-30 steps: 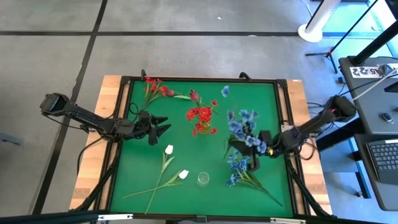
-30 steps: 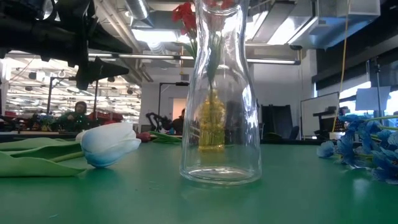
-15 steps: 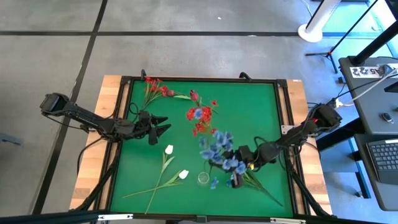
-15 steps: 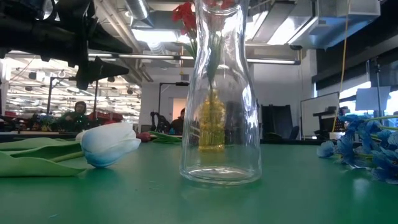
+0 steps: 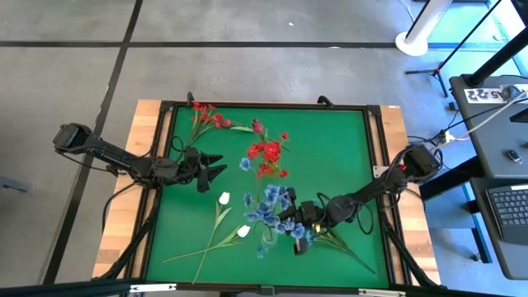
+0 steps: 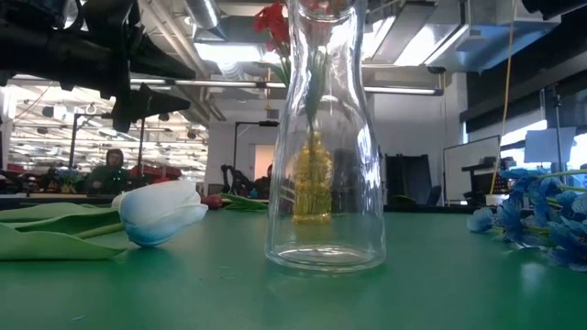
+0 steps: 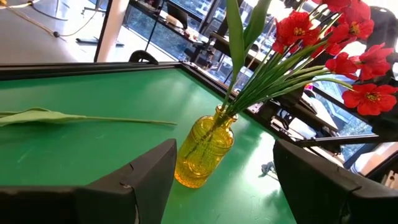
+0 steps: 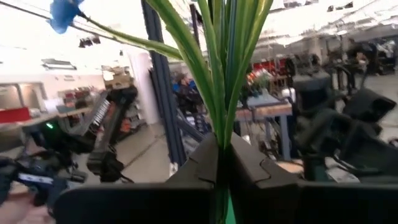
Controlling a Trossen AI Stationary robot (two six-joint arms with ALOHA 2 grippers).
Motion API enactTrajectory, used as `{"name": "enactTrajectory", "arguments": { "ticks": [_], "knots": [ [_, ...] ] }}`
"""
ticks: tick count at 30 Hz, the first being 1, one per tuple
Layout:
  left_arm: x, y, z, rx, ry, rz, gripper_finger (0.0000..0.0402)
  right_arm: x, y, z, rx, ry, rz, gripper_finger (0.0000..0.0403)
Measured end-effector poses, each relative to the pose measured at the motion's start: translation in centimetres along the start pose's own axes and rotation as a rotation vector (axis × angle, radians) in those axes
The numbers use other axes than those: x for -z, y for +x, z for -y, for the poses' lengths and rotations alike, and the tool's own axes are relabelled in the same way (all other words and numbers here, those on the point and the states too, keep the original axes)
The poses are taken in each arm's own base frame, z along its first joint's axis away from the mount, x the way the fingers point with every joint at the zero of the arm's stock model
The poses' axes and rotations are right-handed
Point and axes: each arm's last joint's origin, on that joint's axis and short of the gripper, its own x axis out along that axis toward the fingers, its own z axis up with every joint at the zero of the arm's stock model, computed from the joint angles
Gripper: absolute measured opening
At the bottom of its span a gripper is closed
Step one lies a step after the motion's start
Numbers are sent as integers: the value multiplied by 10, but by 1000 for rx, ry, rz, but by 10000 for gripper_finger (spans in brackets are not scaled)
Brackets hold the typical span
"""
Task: Sort flowers into vase by color
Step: Put the top blue flowers into the transparent vase
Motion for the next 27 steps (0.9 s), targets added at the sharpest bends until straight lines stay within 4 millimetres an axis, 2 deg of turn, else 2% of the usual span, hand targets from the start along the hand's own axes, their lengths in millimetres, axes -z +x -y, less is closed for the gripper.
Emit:
{"name": "enactTrajectory", "arguments": {
  "ticks": [6, 19, 23, 27],
  "knots": [
    [0, 0, 0, 0, 8, -1, 261, 2, 1, 2, 10, -22, -26, 47],
    [0, 0, 0, -1, 17, -3, 261, 21, -3, 4, 18, -33, -232, 205],
    [0, 0, 0, -2, 18, -4, 261, 11, -6, 4, 23, -48, -283, 238],
    [1, 0, -1, -5, 23, -10, 261, -4, -15, 2, 39, -60, -353, 255]
  ]
}}
